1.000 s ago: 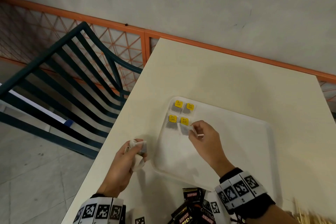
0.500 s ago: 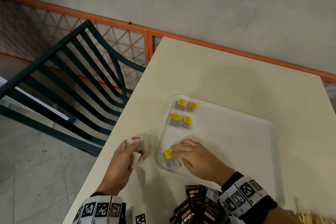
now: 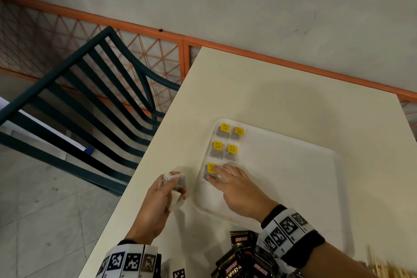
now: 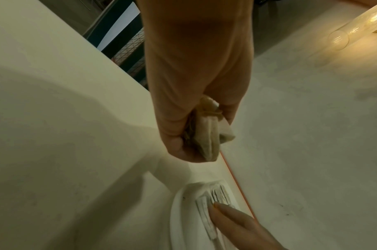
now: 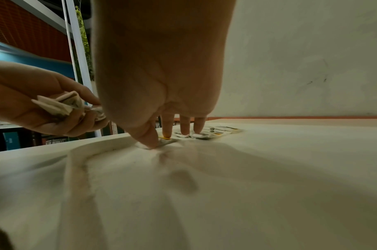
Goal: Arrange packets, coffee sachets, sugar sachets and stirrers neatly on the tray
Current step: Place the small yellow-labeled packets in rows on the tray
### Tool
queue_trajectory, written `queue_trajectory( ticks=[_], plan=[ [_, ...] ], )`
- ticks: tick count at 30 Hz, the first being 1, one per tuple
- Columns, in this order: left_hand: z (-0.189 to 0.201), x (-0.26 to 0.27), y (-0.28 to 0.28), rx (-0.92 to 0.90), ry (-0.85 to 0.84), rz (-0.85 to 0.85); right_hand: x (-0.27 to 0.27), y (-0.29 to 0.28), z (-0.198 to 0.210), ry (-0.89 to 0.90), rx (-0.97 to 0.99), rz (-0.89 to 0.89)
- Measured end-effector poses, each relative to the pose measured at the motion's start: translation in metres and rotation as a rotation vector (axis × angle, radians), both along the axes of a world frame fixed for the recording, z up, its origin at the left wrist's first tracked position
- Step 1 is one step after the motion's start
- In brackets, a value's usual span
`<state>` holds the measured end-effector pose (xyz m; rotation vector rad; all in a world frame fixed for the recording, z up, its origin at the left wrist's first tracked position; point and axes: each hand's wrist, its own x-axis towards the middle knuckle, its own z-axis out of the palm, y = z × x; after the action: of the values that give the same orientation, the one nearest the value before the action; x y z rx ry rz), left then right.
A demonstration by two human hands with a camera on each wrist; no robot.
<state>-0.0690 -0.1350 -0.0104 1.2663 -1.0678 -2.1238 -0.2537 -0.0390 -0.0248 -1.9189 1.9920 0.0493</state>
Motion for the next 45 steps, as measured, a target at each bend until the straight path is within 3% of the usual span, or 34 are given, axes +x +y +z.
queue_trajectory(
  ticks=[8, 11, 13, 16, 22, 25, 28, 32, 34, 38, 41, 45],
  plan=[
    [-0.003, -0.002, 0.000, 0.030, 0.027, -0.022, 0.005, -0.006, 0.000, -0.065, -0.023, -0.013],
    [-0.001, -0.005, 0.003, 0.037, 0.039, -0.044, 0.009, -0.004, -0.003, -0.138, -0.147, -0.097],
    [0.001, -0.009, 0.004, 0.045, 0.036, -0.046, 0.015, -0.005, 0.001, -0.272, -0.174, -0.206],
    [0.001, -0.015, 0.008, 0.046, 0.016, -0.060, 0.023, -0.010, 0.013, -0.619, -0.136, -0.406],
    [0.001, -0.023, 0.015, 0.082, 0.006, -0.110, 0.028, -0.010, 0.020, -0.846, -0.275, -0.600],
    [-0.001, -0.026, 0.016, 0.098, -0.015, -0.044, 0.025, -0.003, 0.018, -0.774, -0.385, -0.625],
    [0.001, -0.029, 0.018, 0.101, -0.018, -0.084, 0.023, 0.006, 0.012, -0.642, -0.452, -0.490],
    [0.003, -0.032, 0.021, 0.065, -0.035, -0.174, 0.026, 0.019, 0.006, -0.691, -0.404, -0.315],
    [0.002, -0.032, 0.020, 0.040, -0.047, -0.157, 0.027, 0.023, 0.007, -0.788, -0.393, -0.310],
    [0.004, -0.030, 0.020, 0.005, -0.057, -0.156, 0.023, 0.024, 0.014, -0.981, -0.400, -0.556],
    [0.005, -0.030, 0.022, -0.058, -0.097, -0.214, 0.019, 0.020, 0.015, -1.142, -0.267, -0.711],
    [0.005, -0.030, 0.024, -0.041, -0.114, -0.200, 0.017, 0.017, 0.011, -1.098, -0.162, -0.752]
  ],
)
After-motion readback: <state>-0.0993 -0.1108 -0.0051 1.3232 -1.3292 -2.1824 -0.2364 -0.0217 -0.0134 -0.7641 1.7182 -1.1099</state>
